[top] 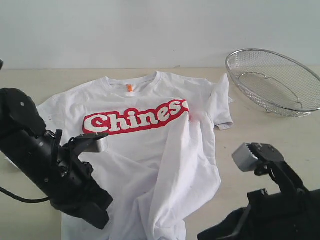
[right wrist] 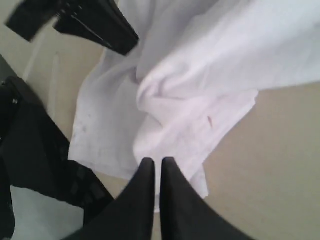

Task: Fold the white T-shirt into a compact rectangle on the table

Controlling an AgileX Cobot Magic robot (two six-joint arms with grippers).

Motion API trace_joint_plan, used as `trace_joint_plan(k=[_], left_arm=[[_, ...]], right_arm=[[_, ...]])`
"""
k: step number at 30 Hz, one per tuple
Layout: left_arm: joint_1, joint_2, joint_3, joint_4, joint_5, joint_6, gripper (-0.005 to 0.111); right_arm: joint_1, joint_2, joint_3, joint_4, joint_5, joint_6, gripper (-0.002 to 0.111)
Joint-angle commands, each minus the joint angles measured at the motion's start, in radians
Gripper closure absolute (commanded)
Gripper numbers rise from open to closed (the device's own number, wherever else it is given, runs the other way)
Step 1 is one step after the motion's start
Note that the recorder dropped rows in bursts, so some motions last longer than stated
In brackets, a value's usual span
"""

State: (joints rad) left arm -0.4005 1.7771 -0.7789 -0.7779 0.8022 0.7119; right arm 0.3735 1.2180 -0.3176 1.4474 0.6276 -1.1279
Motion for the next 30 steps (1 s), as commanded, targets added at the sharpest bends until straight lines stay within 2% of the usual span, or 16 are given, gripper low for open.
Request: trace_joint_plan(k=[1, 5, 10, 12, 18, 20, 21, 23, 26, 27, 28, 30], left_arm=[[-0.006, -0.105, 0.013, 0.169, 0.033, -0.184, 0.102], [-0.006, -0.141, 0.081, 0.13, 0.033, -0.166, 0.102], [-0.007, -0.132, 0.134, -0.01, 0.004, -0.068, 0.102], [-0.019, -0.122, 0.14, -0.06, -0.009, -0.027, 0.102], [-0.078, -0.037, 0.14, -0.064, -0.068, -0.022, 0.102], [-0.086, -0.007, 0.14, -0.064, -0.083, -0.022, 0.102], [-0.086, 0.002, 0.14, -0.064, -0.092, -0.022, 0.102], [-0.086, 0.018, 0.14, -0.064, -0.096, -0.022, 0.102], [-0.086, 0.02, 0.14, -0.064, -0.099, -0.022, 0.102], [-0.086, 0.02, 0.14, -0.064, -0.099, -0.022, 0.102], [-0.086, 0.02, 0.14, -0.064, -0.099, -0.022, 0.102], [-0.086, 0.02, 0.14, -0.064, -0.107, -0.015, 0.102]], right_arm=[[-0.005, -0.009, 0.066, 0.049, 0.035, -0.056, 0.108], [-0.005, -0.009, 0.086, 0.146, 0.07, -0.124, 0.108], [-0.005, -0.009, 0.107, 0.151, -0.043, -0.082, 0.108], [-0.005, -0.009, 0.116, 0.155, -0.075, -0.061, 0.108], [-0.005, -0.009, 0.116, 0.162, -0.061, -0.053, 0.108], [-0.005, -0.009, 0.116, 0.17, -0.048, -0.049, 0.102], [-0.005, -0.009, 0.116, 0.174, -0.035, -0.043, 0.095], [-0.005, -0.009, 0.116, 0.173, -0.024, -0.021, 0.078], [-0.005, -0.009, 0.116, 0.173, -0.033, 0.047, 0.043], [-0.005, -0.009, 0.116, 0.173, -0.038, 0.084, 0.037], [-0.005, -0.009, 0.116, 0.173, -0.04, 0.113, 0.037], [-0.005, -0.009, 0.116, 0.173, -0.04, 0.14, 0.055]])
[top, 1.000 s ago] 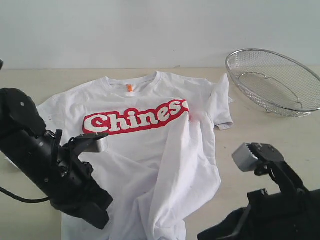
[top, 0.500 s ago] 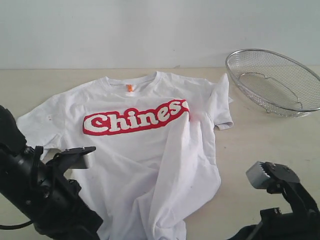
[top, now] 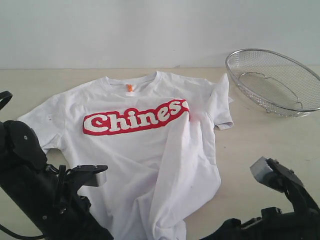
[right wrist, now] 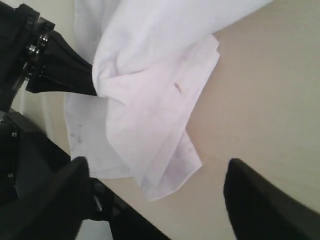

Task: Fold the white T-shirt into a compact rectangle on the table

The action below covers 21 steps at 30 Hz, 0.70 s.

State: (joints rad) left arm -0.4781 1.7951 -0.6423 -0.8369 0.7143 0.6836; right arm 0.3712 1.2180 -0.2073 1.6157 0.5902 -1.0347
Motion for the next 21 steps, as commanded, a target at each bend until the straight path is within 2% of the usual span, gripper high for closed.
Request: trace_joint_plan(k=[1, 2, 3, 6, 8, 11, 21], left_arm=[[-0.008, 0.002, 0.003, -0.005, -0.024, 0.013, 0.102], [-0.008, 0.002, 0.003, -0.005, -0.027, 0.013, 0.102], [-0.008, 0.002, 0.003, -0.005, -0.029, 0.013, 0.102], [-0.008, 0.002, 0.003, -0.001, -0.029, 0.013, 0.102], [-0.008, 0.002, 0.003, -0.001, -0.029, 0.013, 0.102], [-0.008, 0.002, 0.003, 0.003, -0.031, 0.016, 0.102], [-0.008, 0.002, 0.003, 0.006, -0.027, 0.02, 0.102]], right_arm=[[-0.003, -0.009, 0.005, 0.005, -0.007, 0.046, 0.061], [-0.003, -0.007, 0.005, 0.005, -0.007, 0.046, 0.064], [-0.003, -0.004, 0.005, 0.005, -0.007, 0.046, 0.063], [-0.003, 0.084, 0.005, 0.049, -0.001, 0.039, 0.047], [-0.003, 0.138, 0.005, 0.122, 0.012, -0.02, 0.048], [-0.003, 0.223, -0.015, 0.129, 0.118, -0.116, 0.053], [-0.003, 0.427, -0.136, 0.129, 0.188, -0.152, 0.053]])
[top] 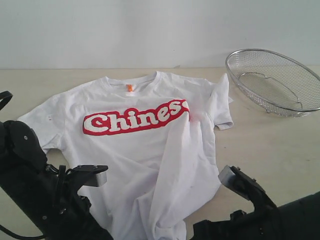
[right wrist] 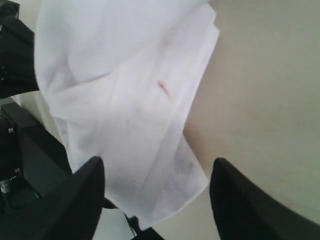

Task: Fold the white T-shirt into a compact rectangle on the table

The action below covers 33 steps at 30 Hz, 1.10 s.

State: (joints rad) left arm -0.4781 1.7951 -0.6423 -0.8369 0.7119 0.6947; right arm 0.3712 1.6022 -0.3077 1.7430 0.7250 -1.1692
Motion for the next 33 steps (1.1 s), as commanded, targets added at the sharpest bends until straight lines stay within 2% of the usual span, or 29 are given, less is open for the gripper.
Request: trace_joint_plan(k=[1, 8, 18, 22, 25, 29, 33], left_arm=[[-0.008, 0.002, 0.003, 0.006, -0.025, 0.009, 0.102], [-0.008, 0.002, 0.003, 0.006, -0.022, 0.009, 0.102], [-0.008, 0.002, 0.003, 0.006, -0.015, 0.009, 0.102], [-0.008, 0.002, 0.003, 0.006, -0.013, 0.009, 0.102], [-0.008, 0.002, 0.003, 0.006, -0.013, 0.009, 0.102], [-0.008, 0.002, 0.003, 0.006, -0.013, 0.009, 0.102], [-0.008, 0.002, 0.003, 0.006, -0.013, 0.009, 0.102]], right_arm=[[-0.003, 0.057, -0.05, 0.001, 0.075, -0.019, 0.053], [-0.003, 0.139, -0.114, 0.001, 0.097, -0.019, 0.053], [-0.003, 0.175, -0.114, -0.004, 0.163, 0.023, 0.053], [-0.003, 0.175, -0.114, 0.001, 0.132, 0.016, 0.053], [-0.003, 0.175, -0.114, 0.001, 0.127, -0.003, 0.067], [-0.003, 0.175, -0.114, 0.001, 0.127, -0.057, 0.108], [-0.003, 0.175, -0.114, 0.001, 0.129, -0.149, 0.108]])
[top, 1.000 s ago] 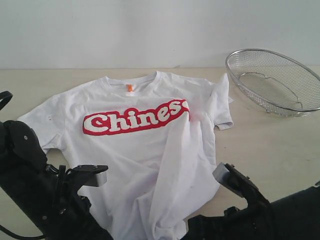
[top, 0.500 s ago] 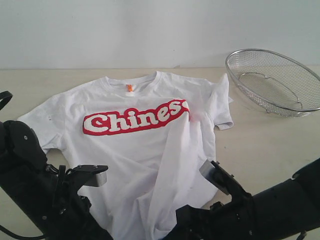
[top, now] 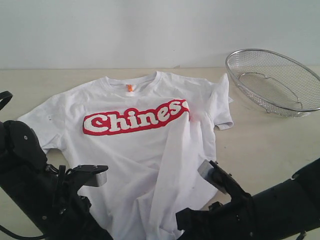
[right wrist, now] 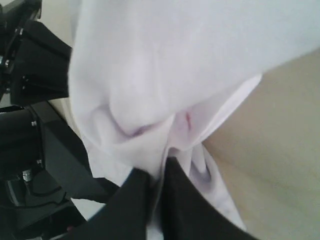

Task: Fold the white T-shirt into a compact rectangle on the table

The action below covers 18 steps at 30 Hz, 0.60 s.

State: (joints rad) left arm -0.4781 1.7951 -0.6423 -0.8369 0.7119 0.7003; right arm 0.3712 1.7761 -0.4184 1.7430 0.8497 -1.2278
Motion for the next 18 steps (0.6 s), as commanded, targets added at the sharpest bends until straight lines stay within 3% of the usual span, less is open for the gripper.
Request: trace_joint_plan(k=[1, 7, 11, 15, 18], left_arm=[[-0.008, 0.002, 0.003, 0.006, -0.013, 0.004, 0.102], [-0.008, 0.002, 0.003, 0.006, -0.015, 0.004, 0.102], [-0.008, 0.002, 0.003, 0.006, -0.013, 0.004, 0.102], [-0.008, 0.002, 0.003, 0.006, -0.013, 0.004, 0.102], [-0.008, 0.002, 0.003, 0.006, -0.013, 0.004, 0.102]], right_arm=[[-0.003, 0.001, -0.003, 0.001, 0.004, -0.108, 0.108], [-0.003, -0.015, -0.001, -0.005, 0.029, -0.135, 0.108], [-0.003, -0.084, -0.001, -0.112, -0.041, -0.05, 0.108], [-0.003, -0.202, -0.001, -0.337, -0.2, 0.179, 0.108], [-0.003, -0.298, -0.001, -0.619, -0.273, 0.5, 0.108]])
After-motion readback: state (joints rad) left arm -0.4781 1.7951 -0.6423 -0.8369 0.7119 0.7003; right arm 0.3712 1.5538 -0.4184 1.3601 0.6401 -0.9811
